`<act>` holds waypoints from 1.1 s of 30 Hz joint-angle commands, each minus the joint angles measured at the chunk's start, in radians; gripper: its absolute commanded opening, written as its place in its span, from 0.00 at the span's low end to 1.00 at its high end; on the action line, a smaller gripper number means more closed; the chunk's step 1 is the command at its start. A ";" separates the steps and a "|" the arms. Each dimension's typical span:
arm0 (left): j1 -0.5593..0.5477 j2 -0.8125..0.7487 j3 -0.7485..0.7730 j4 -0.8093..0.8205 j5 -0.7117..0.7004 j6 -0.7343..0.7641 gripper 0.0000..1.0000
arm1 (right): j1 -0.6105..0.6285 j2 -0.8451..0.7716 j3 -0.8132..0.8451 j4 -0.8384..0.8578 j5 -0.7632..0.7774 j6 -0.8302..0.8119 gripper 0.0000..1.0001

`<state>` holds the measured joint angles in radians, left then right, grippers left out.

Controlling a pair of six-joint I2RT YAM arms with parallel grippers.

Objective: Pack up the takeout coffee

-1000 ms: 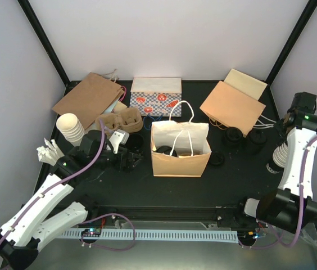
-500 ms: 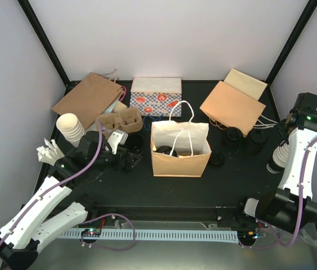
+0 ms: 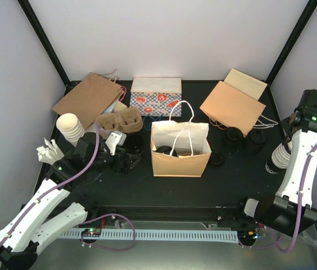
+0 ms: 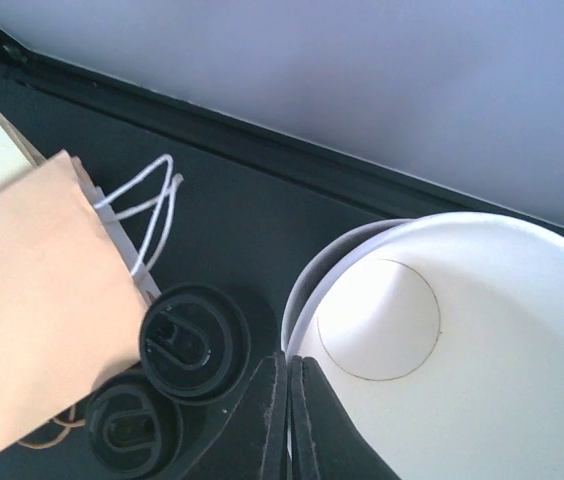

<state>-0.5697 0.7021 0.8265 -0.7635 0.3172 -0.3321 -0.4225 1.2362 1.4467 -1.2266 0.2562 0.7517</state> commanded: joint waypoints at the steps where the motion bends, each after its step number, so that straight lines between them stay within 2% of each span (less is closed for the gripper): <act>1: -0.001 -0.003 0.023 -0.014 0.003 0.009 0.99 | -0.005 -0.028 0.065 -0.033 0.023 0.020 0.01; 6: 0.000 -0.001 0.023 -0.010 0.003 0.008 0.99 | -0.005 -0.016 0.097 -0.054 0.020 0.012 0.01; 11: 0.000 -0.002 0.032 -0.016 0.003 0.003 0.99 | -0.002 -0.001 0.236 -0.111 0.053 -0.025 0.01; 16: 0.000 -0.007 0.026 0.000 0.006 -0.010 0.99 | 0.046 -0.020 0.354 -0.142 0.014 -0.080 0.01; 19: -0.001 -0.007 0.001 0.031 0.034 -0.033 0.99 | 0.157 -0.035 0.412 -0.153 0.037 -0.104 0.01; 24: -0.002 -0.001 -0.072 0.095 0.097 -0.103 0.99 | 0.452 -0.031 0.459 -0.215 0.123 -0.081 0.01; 28: -0.012 0.015 -0.142 0.154 0.155 -0.179 0.99 | 0.587 -0.082 0.325 -0.173 0.093 -0.104 0.01; 33: -0.079 0.001 -0.251 0.262 0.115 -0.271 0.99 | 0.748 -0.153 0.117 -0.131 0.066 -0.103 0.01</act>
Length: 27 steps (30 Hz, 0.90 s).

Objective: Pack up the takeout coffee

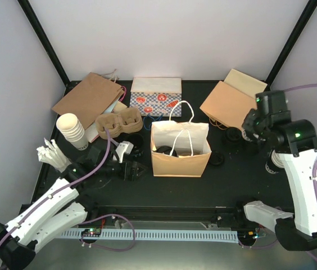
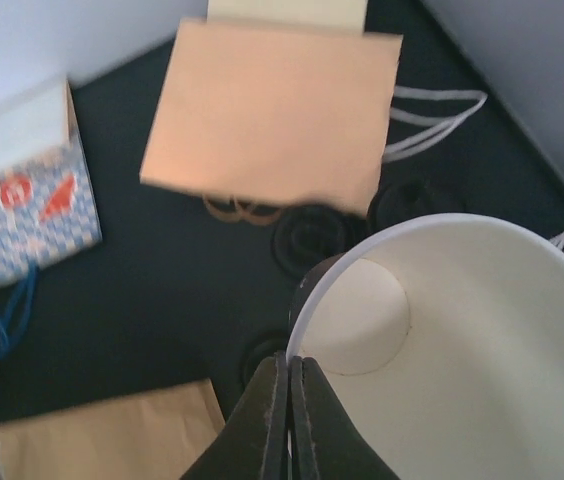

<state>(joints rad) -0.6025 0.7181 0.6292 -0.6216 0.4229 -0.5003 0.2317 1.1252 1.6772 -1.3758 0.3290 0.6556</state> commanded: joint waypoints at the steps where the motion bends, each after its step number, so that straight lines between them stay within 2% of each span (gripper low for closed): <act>1: -0.067 -0.022 -0.074 0.142 -0.006 -0.122 0.99 | 0.121 -0.055 -0.153 0.020 -0.007 -0.003 0.01; 14: -0.298 -0.010 -0.305 0.489 -0.218 -0.337 0.98 | 0.278 -0.214 -0.580 0.174 -0.226 -0.044 0.01; 18: -0.310 0.024 -0.319 0.521 -0.262 -0.352 0.97 | 0.296 -0.240 -0.658 0.183 -0.252 -0.044 0.01; 22: -0.322 0.099 -0.329 0.574 -0.267 -0.386 0.92 | 0.328 -0.295 -0.749 0.223 -0.367 -0.047 0.01; 27: -0.371 0.171 -0.371 0.720 -0.326 -0.421 0.88 | 0.380 -0.370 -0.821 0.244 -0.415 -0.034 0.01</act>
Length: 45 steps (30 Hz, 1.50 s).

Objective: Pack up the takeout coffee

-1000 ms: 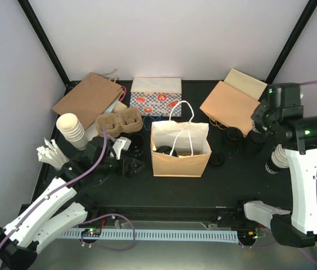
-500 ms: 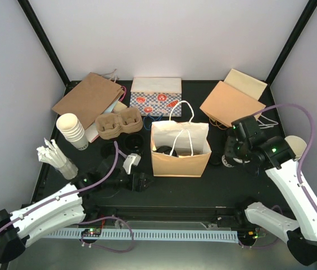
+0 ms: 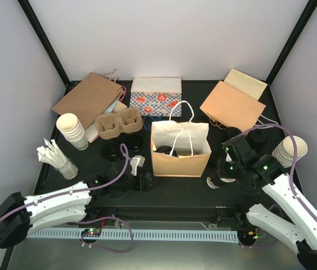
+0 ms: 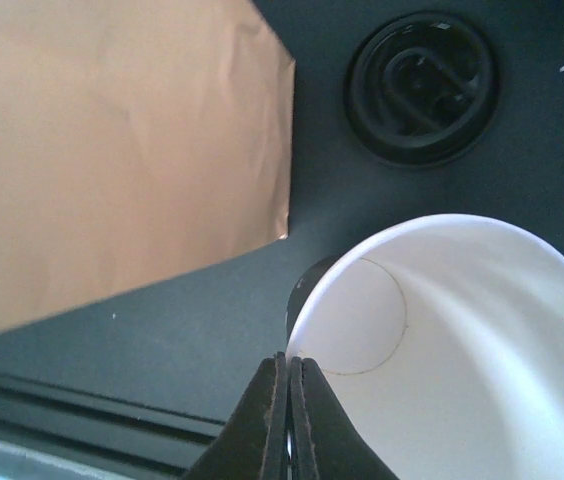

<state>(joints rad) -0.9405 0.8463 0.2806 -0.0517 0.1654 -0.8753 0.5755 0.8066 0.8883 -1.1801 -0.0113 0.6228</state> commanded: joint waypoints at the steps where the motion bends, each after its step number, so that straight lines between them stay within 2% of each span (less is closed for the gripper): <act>1: -0.045 0.060 -0.019 0.162 -0.085 -0.047 0.87 | 0.048 -0.057 -0.041 0.049 -0.076 -0.001 0.01; 14: -0.106 0.275 -0.021 0.374 -0.169 -0.110 0.86 | 0.162 -0.115 -0.119 0.177 -0.162 0.009 0.01; 19: -0.119 0.354 -0.002 0.434 -0.200 -0.126 0.86 | 0.237 -0.101 -0.131 0.215 -0.112 0.033 0.01; 22: -0.119 0.383 0.014 0.444 -0.220 -0.126 0.86 | 0.237 -0.096 -0.146 0.272 -0.103 0.058 0.01; 31: -0.118 0.494 0.077 0.458 -0.280 -0.122 0.84 | 0.237 -0.031 -0.144 0.379 0.077 0.137 0.01; 45: -0.058 0.620 0.209 0.431 -0.374 0.022 0.82 | 0.237 0.068 -0.145 0.446 0.238 0.060 0.01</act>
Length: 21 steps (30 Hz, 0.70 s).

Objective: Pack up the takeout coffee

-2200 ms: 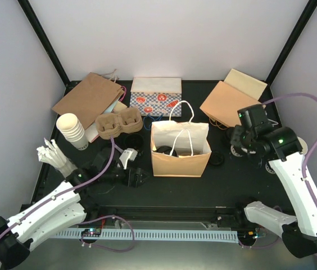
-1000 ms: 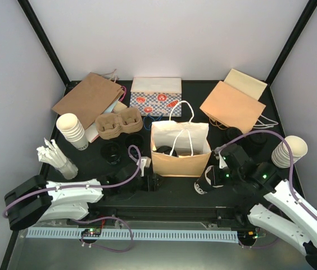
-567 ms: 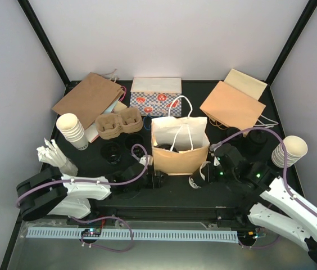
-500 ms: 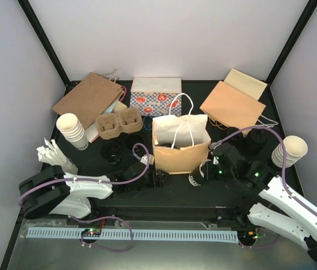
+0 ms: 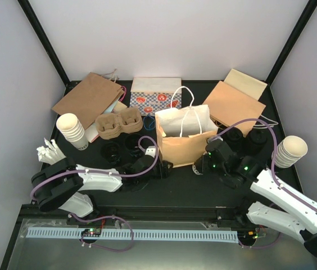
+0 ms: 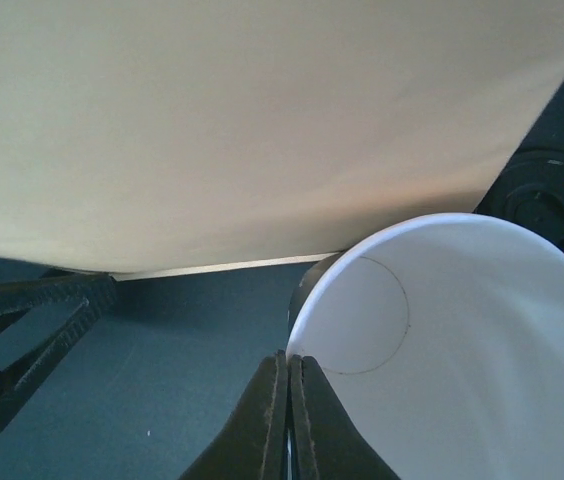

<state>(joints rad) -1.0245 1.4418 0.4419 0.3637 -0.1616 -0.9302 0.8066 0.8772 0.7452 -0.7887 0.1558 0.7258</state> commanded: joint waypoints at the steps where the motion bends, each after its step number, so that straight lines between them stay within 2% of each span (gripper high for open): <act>1: 0.031 0.030 0.053 0.017 -0.052 0.090 0.82 | 0.006 -0.002 -0.002 0.057 0.066 -0.056 0.01; 7: 0.055 0.051 0.072 0.005 -0.056 0.145 0.82 | 0.013 -0.005 -0.021 0.061 -0.019 -0.120 0.01; 9: 0.057 0.050 0.076 0.002 -0.054 0.163 0.82 | 0.058 -0.001 -0.025 0.072 -0.041 -0.127 0.01; 16: 0.057 -0.023 0.072 -0.076 -0.031 0.191 0.84 | 0.274 0.103 0.078 -0.059 0.129 -0.085 0.01; 21: 0.052 -0.118 0.019 -0.126 0.007 0.184 0.89 | 0.366 0.173 0.121 -0.134 0.203 -0.049 0.01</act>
<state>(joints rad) -0.9703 1.4006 0.4824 0.2821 -0.1806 -0.7605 1.1187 1.0149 0.8200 -0.8486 0.2516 0.6388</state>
